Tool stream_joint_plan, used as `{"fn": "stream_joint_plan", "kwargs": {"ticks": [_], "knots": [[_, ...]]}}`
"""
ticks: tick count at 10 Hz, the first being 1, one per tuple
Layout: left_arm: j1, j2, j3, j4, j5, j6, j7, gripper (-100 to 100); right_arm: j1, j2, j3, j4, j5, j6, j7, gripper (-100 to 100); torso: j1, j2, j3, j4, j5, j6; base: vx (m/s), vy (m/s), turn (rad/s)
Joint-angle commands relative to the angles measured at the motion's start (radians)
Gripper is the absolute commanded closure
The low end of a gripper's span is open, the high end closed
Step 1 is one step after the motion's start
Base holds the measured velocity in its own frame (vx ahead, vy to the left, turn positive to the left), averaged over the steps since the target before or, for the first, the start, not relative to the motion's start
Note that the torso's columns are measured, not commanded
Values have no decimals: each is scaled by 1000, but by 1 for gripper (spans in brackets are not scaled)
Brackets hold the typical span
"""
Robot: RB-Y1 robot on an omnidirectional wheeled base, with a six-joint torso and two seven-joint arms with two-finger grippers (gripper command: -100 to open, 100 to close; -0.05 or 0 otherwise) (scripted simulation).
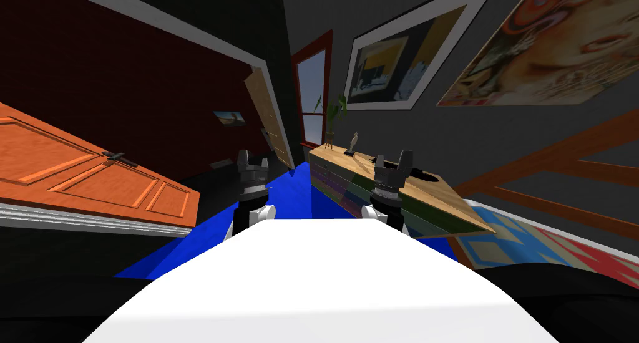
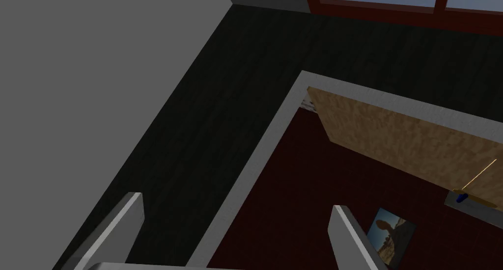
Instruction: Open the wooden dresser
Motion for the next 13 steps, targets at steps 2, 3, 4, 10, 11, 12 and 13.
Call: {"fn": "stream_joint_plan", "kwargs": {"ticks": [2, 3, 4, 10, 11, 12, 13], "knots": [[0, 0, 0, 0, 0, 0, 0, 0, 0, 0, 0, 0, 0, 0, 0, 0, 0, 104, -209, 105, 0, 0, 0, 0, 0], [0, 0, 0, 0, 0, 0, 0, 0, 0, 0, 0, 0, 0, 0, 0, 0, 0, 175, -351, 176, 0, 0, 0, 0, 0], [0, 0, 0, 0, 0, 0, 0, 0, 0, 0, 0, 0, 0, 0, 0, 0, 0, 248, -497, 248, 0, 0, 0, 0, 0], [0, 0, 0, 0, 0, 0, 0, 0, -2, -43, -2, 3, 10, -1, 14, -100, 0, 691, -1382, 691, 0, 0, 5, 3, -10], [0, 0, 0, 0, 0, 0, 0, 0, -4, -72, -4, 7, 21, -2, 28, -100, 1, 724, -1452, 724, 0, 0, 52, 39, -90], [0, 0, 0, 0, 0, 0, 0, 0, -6, -102, -6, 12, 34, -4, 47, -100, 2, 732, -1472, 733, 0, 0, 66, 54, -109], [0, 0, 0, 0, 0, 0, 0, 0, -9, -128, -9, 19, 51, -6, 71, -100, 2, 735, -1476, 736, 1, 0, 98, 78, -143]]}}
